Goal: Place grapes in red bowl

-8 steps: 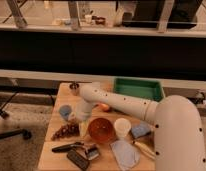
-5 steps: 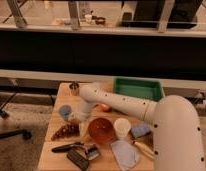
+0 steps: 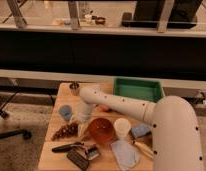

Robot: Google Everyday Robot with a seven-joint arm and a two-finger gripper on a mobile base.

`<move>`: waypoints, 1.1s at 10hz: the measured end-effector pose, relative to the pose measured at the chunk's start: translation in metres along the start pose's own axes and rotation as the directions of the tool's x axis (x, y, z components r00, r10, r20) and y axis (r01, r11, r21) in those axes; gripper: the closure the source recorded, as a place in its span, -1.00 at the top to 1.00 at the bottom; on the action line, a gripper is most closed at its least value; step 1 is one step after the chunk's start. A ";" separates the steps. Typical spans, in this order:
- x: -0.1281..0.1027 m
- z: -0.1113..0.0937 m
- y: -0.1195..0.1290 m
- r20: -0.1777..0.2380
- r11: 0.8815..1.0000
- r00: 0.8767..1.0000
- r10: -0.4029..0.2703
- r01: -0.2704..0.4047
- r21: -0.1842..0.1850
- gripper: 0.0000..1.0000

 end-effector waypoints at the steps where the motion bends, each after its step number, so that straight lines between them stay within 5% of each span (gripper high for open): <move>1: 0.000 0.000 0.000 0.001 1.000 1.000 -0.001 0.001 0.000 -0.25; 5: -0.001 0.002 0.001 0.005 1.000 1.000 -0.007 0.007 0.006 -0.99; 11: -0.003 0.002 0.002 0.012 1.000 1.000 -0.010 0.010 0.002 -1.00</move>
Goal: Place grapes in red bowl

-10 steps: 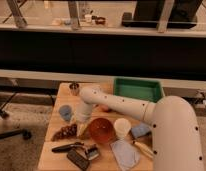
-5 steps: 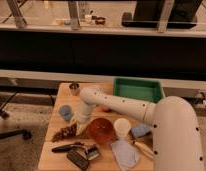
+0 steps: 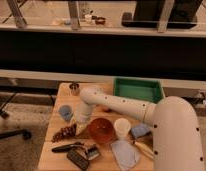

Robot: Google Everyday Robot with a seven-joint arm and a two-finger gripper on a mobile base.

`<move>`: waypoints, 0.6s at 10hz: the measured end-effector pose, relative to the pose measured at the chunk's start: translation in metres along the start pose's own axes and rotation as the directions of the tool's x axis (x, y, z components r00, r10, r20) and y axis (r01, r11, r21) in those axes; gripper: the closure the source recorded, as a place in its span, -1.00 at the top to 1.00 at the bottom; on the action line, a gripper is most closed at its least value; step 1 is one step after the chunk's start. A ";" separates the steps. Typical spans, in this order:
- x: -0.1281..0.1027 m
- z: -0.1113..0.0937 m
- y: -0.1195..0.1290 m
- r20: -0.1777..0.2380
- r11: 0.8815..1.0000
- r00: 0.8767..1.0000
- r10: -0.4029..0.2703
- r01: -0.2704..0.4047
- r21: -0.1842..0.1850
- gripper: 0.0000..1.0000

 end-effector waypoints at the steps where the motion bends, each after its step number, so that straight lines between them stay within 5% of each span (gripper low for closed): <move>1: -0.001 -0.001 0.001 0.003 1.000 1.000 0.001 -0.001 -0.002 -1.00; 6: -0.020 -0.003 0.011 0.042 0.999 0.999 -0.021 0.023 -0.036 -1.00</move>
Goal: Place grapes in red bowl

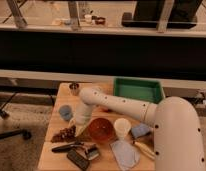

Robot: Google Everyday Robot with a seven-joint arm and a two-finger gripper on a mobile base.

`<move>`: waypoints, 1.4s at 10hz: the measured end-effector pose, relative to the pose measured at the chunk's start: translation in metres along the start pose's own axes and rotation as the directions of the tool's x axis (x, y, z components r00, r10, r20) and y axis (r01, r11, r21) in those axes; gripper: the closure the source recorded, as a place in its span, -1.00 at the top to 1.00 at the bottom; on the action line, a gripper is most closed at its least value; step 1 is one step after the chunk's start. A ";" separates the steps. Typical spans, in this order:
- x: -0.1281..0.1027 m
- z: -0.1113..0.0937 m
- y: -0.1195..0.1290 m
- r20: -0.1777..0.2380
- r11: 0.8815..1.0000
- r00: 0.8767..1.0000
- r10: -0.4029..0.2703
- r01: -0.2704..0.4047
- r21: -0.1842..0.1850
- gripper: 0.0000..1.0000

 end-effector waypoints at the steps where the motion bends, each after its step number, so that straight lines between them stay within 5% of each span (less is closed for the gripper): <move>1: -0.006 -0.002 0.002 0.008 1.000 1.000 -0.009 0.009 -0.009 -1.00; 6: -0.049 -0.018 0.005 0.036 0.997 0.996 -0.076 0.077 -0.030 -1.00; 14: -0.120 -0.064 0.005 0.063 0.983 0.981 -0.181 0.182 -0.007 -1.00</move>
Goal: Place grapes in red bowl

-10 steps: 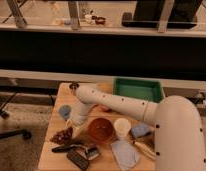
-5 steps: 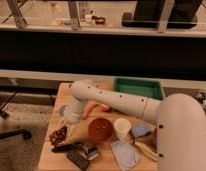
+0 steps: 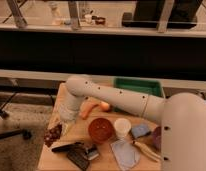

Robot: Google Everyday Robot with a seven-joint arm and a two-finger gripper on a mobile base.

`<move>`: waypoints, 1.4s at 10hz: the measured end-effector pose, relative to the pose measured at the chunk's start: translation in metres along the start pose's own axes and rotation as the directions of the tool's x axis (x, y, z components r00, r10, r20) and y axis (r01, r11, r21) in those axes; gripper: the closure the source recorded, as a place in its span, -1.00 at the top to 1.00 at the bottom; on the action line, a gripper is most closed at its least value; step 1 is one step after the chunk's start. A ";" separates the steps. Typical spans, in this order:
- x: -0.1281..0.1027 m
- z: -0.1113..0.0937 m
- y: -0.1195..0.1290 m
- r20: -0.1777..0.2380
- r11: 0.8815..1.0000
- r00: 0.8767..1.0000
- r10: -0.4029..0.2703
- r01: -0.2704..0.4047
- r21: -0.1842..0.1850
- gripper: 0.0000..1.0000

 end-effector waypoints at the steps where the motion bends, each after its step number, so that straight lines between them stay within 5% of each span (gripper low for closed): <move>1: -0.011 -0.007 -0.003 0.004 1.000 1.000 -0.012 0.012 0.010 -1.00; 7: -0.056 -0.039 -0.012 0.023 0.996 0.998 -0.063 0.062 0.058 -1.00; 14: -0.070 -0.060 -0.020 0.035 0.992 0.996 -0.087 0.083 0.097 -1.00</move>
